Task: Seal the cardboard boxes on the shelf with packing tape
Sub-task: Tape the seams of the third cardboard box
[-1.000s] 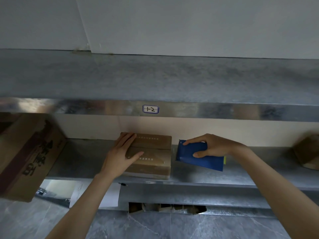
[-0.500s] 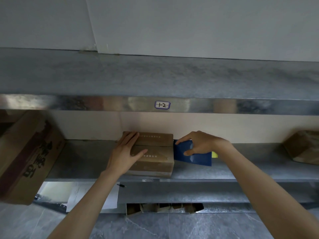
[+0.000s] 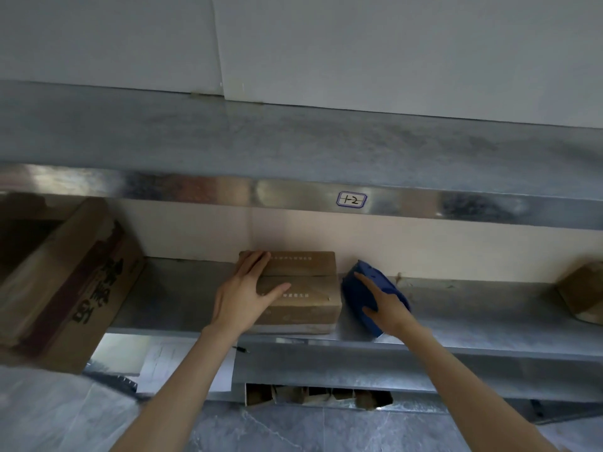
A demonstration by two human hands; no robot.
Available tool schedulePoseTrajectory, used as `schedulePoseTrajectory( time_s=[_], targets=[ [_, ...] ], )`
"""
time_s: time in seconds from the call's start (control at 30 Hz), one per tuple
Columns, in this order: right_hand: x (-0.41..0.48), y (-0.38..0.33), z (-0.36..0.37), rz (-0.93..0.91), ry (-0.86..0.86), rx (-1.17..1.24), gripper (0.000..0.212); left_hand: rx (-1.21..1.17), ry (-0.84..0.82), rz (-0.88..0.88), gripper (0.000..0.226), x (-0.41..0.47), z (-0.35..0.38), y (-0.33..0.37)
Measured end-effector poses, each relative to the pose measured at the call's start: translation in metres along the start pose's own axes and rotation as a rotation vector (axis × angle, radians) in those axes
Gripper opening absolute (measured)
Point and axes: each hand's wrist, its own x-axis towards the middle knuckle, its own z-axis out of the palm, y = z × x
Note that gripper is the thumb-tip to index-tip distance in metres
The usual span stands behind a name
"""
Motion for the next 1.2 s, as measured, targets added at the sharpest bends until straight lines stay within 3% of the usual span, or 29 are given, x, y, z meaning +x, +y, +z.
schedulePoseTrajectory(
  time_s=[0.43,0.53,0.63,0.8,0.93,1.03,1.2],
  targets=[
    [-0.004,-0.004,-0.006,-0.005,0.028,-0.015,0.082,-0.082,0.024,0.008,0.102,-0.002,0.006,0.000],
    [-0.009,-0.008,-0.018,0.025,0.085,-0.097,0.070,-0.132,-0.052,-0.006,0.109,-0.002,0.002,-0.004],
    [-0.010,-0.017,-0.032,0.034,0.249,-0.226,0.063,-0.145,-0.074,0.006,0.111,-0.002,0.003,-0.007],
    [-0.003,-0.048,-0.030,-0.119,0.373,0.292,0.046,-0.175,-0.051,-0.006,0.112,0.000,0.002,-0.007],
    [-0.003,-0.091,-0.014,-0.212,0.281,0.600,0.049,-0.239,-0.019,-0.025,0.116,0.000,0.002,-0.007],
    [-0.004,-0.108,0.003,-0.246,0.178,0.685,0.062,-0.357,0.013,-0.041,0.115,-0.003,0.006,-0.007],
    [0.001,-0.108,0.012,-0.227,0.235,0.692,0.068,-0.400,0.009,-0.050,0.114,-0.001,0.013,-0.012]
  ],
)
